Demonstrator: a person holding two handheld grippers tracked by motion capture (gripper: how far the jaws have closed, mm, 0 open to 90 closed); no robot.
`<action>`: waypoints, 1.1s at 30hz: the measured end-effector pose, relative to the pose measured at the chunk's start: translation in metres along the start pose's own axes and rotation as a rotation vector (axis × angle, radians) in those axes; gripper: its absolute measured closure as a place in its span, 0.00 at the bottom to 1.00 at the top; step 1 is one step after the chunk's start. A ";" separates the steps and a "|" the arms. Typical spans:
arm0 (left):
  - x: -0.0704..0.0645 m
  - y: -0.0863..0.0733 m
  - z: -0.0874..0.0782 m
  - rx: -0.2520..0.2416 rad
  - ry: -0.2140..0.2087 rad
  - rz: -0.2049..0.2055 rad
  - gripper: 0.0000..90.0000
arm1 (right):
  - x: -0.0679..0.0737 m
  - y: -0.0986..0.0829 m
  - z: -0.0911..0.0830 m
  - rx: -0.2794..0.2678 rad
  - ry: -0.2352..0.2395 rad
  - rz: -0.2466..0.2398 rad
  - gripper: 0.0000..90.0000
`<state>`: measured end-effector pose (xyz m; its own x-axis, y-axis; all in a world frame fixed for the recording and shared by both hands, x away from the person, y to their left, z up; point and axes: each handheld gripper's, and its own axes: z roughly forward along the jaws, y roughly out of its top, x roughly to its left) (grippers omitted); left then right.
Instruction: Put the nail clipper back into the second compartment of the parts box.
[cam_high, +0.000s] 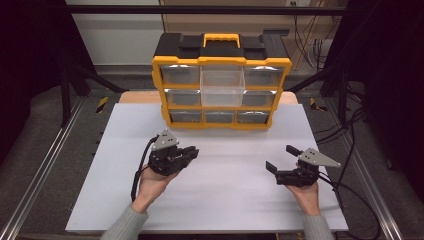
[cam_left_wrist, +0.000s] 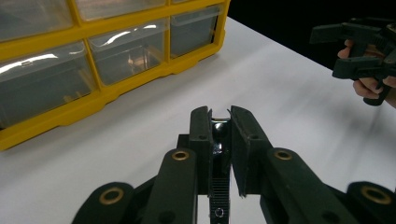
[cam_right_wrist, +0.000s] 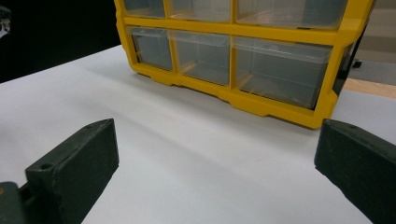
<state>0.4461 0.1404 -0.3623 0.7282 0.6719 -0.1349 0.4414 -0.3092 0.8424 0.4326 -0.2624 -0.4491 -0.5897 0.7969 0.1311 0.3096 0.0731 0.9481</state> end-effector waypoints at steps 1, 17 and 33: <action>0.000 0.001 -0.001 -0.004 0.000 0.001 0.88 | 0.000 0.000 0.000 0.001 0.000 0.002 0.00; 0.003 0.028 -0.010 -0.057 -0.001 0.011 0.88 | 0.000 0.000 0.000 0.003 0.000 0.002 0.00; 0.001 0.052 -0.012 -0.085 0.000 0.027 0.88 | 0.000 0.000 0.000 0.003 0.001 0.002 0.00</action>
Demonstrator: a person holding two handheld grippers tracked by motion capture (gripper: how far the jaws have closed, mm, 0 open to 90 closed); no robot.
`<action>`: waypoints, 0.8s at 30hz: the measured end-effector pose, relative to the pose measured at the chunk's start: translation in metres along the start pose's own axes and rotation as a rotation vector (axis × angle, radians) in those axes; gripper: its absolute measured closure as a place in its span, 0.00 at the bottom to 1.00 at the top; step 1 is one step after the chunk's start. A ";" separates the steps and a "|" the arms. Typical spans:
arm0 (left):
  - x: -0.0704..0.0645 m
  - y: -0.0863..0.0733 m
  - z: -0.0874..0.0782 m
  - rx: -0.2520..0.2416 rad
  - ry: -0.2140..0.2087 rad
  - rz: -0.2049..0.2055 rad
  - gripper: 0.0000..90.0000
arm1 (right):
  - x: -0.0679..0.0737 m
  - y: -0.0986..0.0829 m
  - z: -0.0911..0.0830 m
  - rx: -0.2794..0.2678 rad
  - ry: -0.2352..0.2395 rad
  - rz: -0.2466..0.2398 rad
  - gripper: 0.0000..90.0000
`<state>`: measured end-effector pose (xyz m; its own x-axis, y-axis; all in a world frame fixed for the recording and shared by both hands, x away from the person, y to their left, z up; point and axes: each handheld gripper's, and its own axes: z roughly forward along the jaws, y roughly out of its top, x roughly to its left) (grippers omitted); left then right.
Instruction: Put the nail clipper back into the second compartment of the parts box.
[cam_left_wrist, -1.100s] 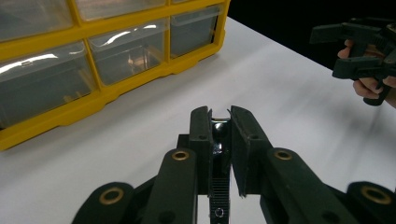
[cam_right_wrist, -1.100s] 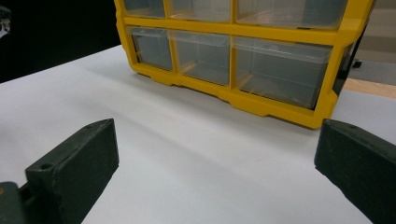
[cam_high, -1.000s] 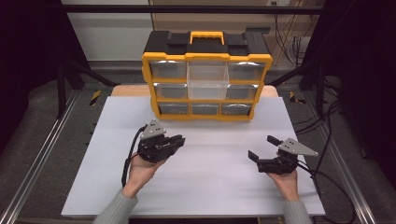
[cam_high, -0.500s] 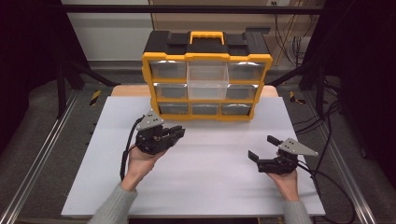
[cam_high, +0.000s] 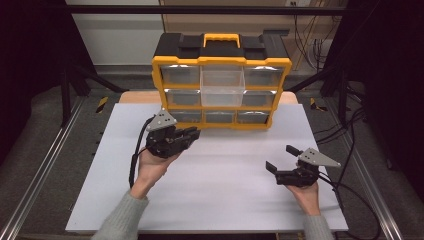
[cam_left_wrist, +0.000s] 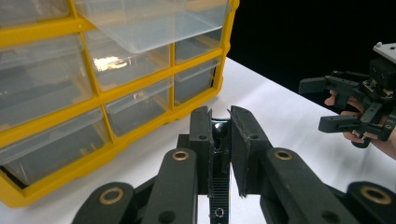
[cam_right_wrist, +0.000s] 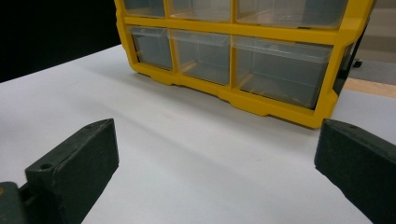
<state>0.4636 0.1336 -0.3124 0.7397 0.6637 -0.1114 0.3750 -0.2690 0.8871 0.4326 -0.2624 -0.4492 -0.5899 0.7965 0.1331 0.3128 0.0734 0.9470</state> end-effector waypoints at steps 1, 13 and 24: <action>-0.001 0.003 0.000 -0.005 -0.001 0.003 0.88 | 0.000 0.000 0.000 0.000 0.000 -0.001 0.00; -0.004 0.022 -0.001 -0.030 0.000 0.022 0.88 | 0.000 0.000 0.000 0.001 0.002 0.004 0.00; -0.005 0.043 -0.002 -0.046 0.008 0.035 0.88 | 0.000 0.000 0.000 0.001 0.002 0.003 0.00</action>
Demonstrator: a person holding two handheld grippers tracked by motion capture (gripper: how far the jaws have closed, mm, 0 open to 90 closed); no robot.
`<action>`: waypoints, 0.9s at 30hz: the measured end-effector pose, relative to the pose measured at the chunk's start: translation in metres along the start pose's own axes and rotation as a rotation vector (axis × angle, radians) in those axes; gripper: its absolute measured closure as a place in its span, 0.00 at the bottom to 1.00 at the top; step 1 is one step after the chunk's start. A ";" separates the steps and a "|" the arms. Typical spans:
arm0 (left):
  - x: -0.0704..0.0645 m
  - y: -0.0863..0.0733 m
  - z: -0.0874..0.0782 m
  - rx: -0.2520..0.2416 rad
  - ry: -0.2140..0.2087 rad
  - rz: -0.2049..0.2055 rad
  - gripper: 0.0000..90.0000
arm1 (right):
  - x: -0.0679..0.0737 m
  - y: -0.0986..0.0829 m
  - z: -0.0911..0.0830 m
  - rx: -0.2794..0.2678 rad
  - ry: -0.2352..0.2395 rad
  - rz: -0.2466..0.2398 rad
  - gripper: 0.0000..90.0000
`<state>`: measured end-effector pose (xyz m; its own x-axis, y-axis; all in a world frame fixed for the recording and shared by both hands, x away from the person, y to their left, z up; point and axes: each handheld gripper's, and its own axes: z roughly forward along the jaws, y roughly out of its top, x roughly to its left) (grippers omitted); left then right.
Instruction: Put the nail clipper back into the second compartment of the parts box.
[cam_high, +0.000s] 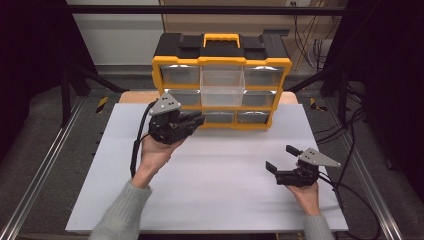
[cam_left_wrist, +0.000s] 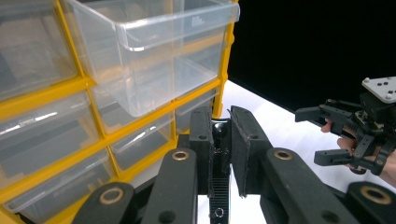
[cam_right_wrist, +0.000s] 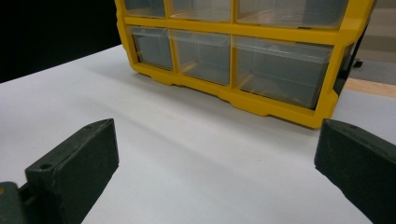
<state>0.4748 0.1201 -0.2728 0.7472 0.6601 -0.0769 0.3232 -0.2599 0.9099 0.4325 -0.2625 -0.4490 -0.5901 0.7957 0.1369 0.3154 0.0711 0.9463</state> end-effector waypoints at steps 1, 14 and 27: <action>0.000 0.000 0.000 0.000 0.000 0.000 0.88 | 0.000 0.000 0.000 0.000 0.000 0.000 0.00; 0.002 0.024 -0.001 -0.030 0.002 -0.002 0.88 | 0.000 0.000 0.000 -0.003 0.001 -0.004 0.00; 0.001 0.049 0.001 -0.050 0.019 0.016 0.88 | 0.000 0.000 0.000 -0.004 0.003 -0.004 0.00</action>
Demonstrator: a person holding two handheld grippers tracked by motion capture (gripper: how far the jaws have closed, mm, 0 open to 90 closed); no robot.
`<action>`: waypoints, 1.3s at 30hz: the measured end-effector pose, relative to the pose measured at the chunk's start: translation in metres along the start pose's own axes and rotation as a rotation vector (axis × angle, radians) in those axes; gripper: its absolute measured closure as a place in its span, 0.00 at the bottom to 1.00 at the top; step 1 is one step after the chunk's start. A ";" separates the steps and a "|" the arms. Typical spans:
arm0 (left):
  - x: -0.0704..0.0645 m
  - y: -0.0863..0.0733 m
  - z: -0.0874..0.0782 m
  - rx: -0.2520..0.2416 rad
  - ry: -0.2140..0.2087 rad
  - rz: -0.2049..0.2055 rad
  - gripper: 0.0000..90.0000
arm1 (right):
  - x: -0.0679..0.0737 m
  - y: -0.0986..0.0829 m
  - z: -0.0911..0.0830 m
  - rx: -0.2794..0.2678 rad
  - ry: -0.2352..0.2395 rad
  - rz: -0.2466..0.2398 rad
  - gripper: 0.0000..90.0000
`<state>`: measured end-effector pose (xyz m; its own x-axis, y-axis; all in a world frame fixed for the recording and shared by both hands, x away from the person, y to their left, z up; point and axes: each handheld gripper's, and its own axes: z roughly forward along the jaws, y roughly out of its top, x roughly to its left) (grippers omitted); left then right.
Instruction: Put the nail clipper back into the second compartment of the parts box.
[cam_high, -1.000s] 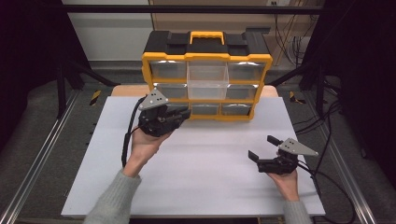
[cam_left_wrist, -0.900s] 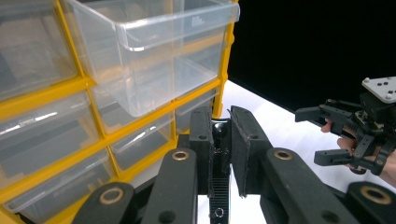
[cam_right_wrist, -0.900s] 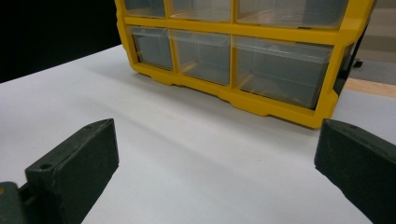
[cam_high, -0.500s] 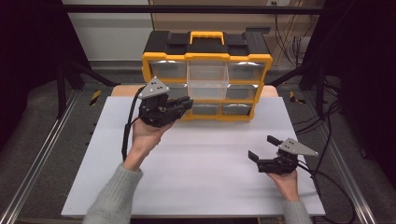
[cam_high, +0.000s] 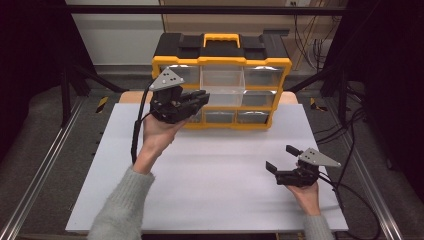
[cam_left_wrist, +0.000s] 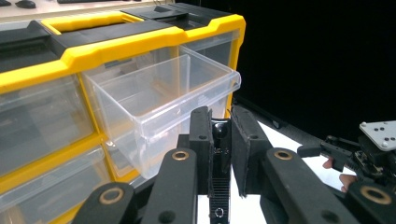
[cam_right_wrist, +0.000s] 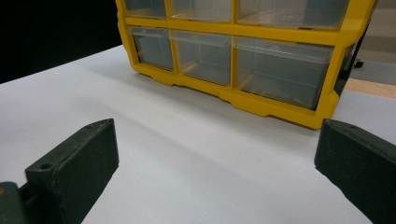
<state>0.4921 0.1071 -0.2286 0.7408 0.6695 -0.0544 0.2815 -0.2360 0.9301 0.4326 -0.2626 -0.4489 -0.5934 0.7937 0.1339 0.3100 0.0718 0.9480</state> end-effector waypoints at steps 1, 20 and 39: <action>0.000 0.001 0.001 -0.002 0.001 0.001 0.88 | 0.000 0.000 0.000 0.001 0.000 0.001 0.00; 0.011 0.023 0.018 -0.002 0.017 -0.018 0.88 | 0.000 0.000 0.000 0.001 0.000 -0.001 0.00; 0.023 0.040 0.036 0.017 0.045 -0.016 0.88 | 0.000 0.000 -0.001 0.000 0.001 0.002 0.00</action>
<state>0.5422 0.0875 -0.2053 0.7085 0.7038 -0.0524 0.3033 -0.2365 0.9231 0.4325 -0.2633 -0.4487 -0.5935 0.7933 0.1360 0.3110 0.0702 0.9478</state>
